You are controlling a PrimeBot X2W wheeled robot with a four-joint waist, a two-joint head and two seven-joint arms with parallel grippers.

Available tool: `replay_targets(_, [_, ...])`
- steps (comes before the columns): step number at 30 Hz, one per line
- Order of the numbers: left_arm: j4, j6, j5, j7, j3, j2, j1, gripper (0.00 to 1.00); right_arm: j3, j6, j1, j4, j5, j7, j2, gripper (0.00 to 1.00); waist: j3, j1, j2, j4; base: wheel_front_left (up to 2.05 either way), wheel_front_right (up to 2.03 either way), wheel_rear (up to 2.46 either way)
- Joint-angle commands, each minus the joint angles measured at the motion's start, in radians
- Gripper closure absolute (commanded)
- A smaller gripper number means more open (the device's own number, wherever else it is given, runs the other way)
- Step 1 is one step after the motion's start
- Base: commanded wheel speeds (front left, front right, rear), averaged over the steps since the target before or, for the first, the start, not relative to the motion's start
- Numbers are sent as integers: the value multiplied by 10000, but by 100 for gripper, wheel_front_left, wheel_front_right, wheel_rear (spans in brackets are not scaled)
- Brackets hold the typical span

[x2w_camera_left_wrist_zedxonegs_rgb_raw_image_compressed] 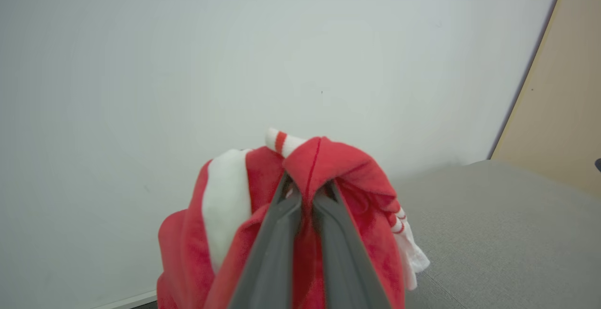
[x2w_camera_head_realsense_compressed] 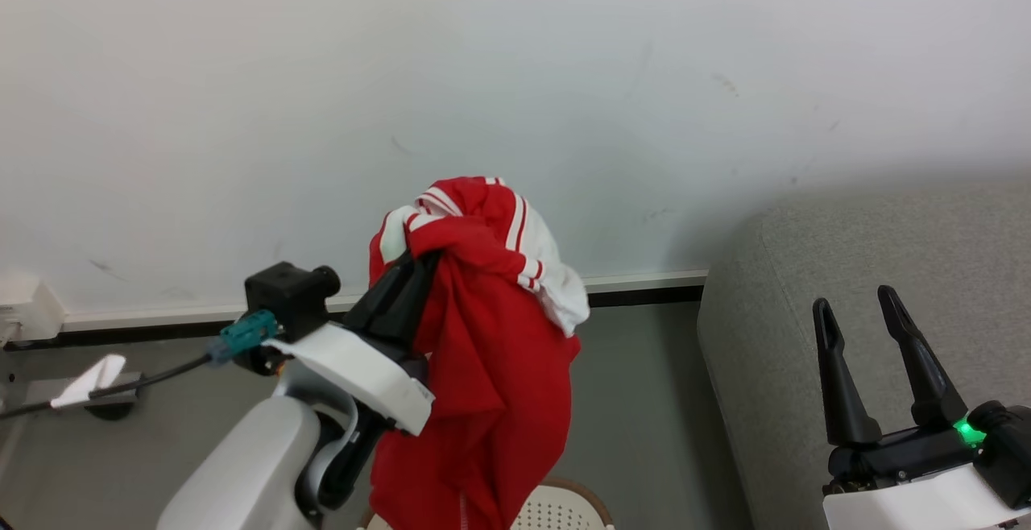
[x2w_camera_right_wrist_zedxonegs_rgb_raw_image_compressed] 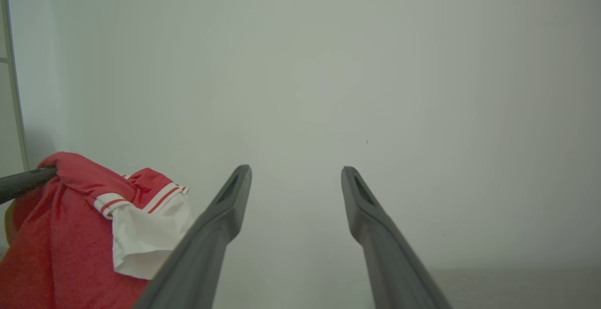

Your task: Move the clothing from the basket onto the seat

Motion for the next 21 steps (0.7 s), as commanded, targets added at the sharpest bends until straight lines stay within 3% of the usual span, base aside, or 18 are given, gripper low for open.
replay_targets(1, [-199,58,59,67,33,127,-125,100,30,-21,163,22,72,10,-18,0,23,1,-1,3,0,0,0])
replay_targets(13, [-1441,477,31,562,94,272,-242,100,1288,-21,188,130,480,10,-289,0,449,1,-1,-126,0,0,0])
replay_targets(21, [-1142,432,-89,459,35,145,-310,100,3535,-21,-121,816,1070,10,-390,0,463,1,-1,-161,0,0,0])
